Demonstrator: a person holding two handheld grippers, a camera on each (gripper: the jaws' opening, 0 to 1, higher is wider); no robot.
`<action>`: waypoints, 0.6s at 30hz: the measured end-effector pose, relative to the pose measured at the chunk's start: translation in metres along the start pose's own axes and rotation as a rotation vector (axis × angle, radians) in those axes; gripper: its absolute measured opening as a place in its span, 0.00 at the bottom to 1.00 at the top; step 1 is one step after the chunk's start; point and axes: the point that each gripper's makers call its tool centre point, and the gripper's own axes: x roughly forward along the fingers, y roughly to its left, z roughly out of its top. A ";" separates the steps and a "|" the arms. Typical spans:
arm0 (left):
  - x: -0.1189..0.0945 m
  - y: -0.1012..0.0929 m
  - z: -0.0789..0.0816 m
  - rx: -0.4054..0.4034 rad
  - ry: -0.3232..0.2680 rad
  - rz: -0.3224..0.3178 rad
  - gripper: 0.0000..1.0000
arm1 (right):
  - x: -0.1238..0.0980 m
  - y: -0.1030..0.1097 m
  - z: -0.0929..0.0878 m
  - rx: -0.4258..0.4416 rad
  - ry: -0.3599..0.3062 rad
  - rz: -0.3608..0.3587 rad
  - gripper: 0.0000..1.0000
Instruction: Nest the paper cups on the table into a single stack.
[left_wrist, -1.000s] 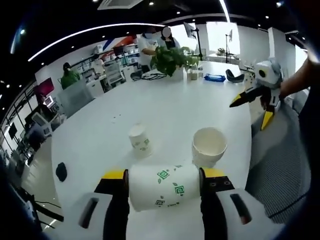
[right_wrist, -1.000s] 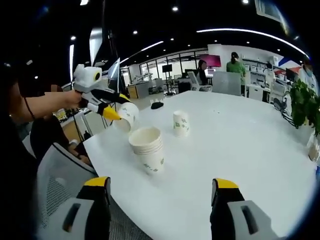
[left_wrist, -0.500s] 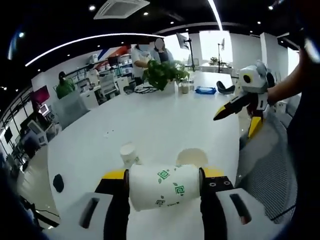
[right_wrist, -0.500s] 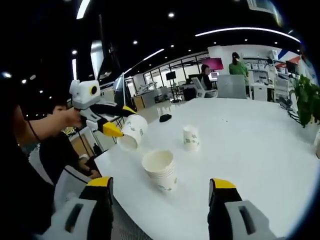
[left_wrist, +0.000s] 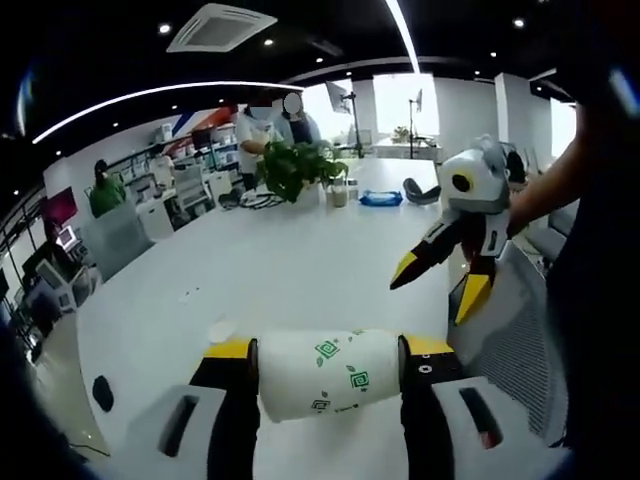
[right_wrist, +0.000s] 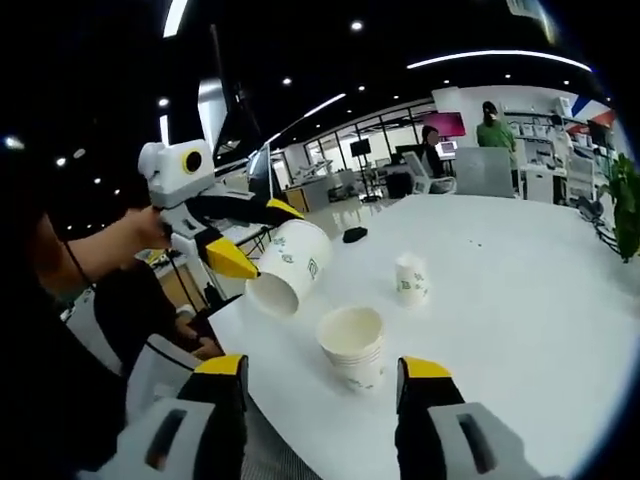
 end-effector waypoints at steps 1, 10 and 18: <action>0.001 -0.002 0.001 0.001 0.000 -0.004 0.55 | 0.000 0.001 0.000 0.000 0.000 0.001 0.58; 0.013 -0.027 0.008 0.015 -0.002 -0.068 0.55 | 0.003 0.003 0.000 -0.021 -0.002 -0.001 0.43; 0.023 -0.037 0.007 -0.008 -0.006 -0.090 0.55 | 0.002 0.007 0.006 -0.042 -0.018 -0.001 0.24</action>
